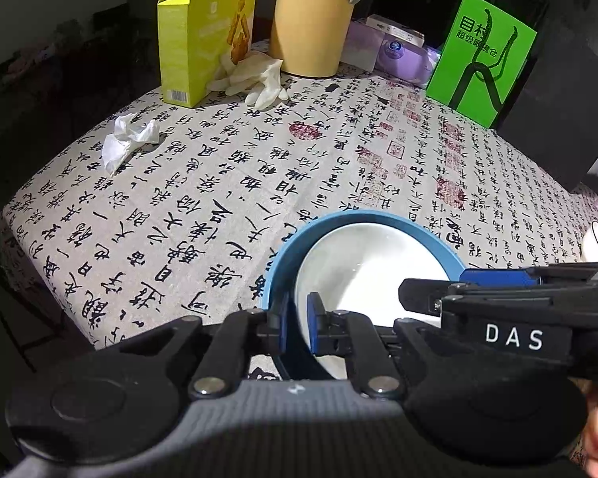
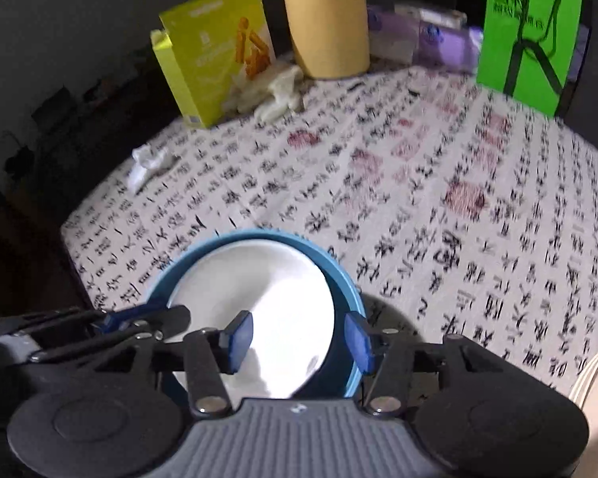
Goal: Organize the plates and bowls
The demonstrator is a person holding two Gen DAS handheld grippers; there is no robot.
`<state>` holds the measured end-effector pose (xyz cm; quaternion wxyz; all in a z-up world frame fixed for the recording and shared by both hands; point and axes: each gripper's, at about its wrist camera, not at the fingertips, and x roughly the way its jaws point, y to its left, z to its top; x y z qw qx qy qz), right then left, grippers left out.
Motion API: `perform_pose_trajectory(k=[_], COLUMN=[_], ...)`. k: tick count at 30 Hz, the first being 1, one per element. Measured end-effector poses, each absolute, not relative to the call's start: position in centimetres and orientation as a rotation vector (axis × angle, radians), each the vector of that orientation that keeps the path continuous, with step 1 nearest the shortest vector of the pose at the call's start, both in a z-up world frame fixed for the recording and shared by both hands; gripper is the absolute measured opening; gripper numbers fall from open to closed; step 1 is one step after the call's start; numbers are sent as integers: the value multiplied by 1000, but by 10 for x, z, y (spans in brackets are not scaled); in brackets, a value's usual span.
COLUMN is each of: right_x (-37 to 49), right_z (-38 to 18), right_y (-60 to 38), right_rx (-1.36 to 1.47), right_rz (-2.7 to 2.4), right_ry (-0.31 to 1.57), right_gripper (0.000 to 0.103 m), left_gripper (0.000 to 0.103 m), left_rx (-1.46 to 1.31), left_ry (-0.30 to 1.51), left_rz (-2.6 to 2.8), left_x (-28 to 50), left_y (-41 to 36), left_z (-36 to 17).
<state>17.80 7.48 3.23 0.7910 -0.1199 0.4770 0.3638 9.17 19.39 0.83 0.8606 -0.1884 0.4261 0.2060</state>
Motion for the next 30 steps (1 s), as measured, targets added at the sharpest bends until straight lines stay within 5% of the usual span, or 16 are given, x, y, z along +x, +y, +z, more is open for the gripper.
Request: perform_pose_trajectory(k=[9, 17, 22, 26, 30], right_x=[175, 185, 192, 191, 192], right_z=[36, 44, 30, 15, 1], right_y=[67, 47, 44, 48, 53], right_rx=[-254, -194, -182, -206, -223], right_rz=[798, 785, 755, 746, 729], right_ry=[1010, 961, 991, 1016, 1060], right_gripper=[51, 70, 81, 79, 68], left_gripper=[13, 50, 85, 84, 70], left_rx=[-441, -458, -431, -432, -445], left_ry=[860, 742, 766, 826, 874], left_rz=[413, 442, 487, 486, 482], left_x=[83, 68, 73, 81, 89], left_y=[196, 205, 209, 208, 206], left_z=[16, 38, 27, 8, -8])
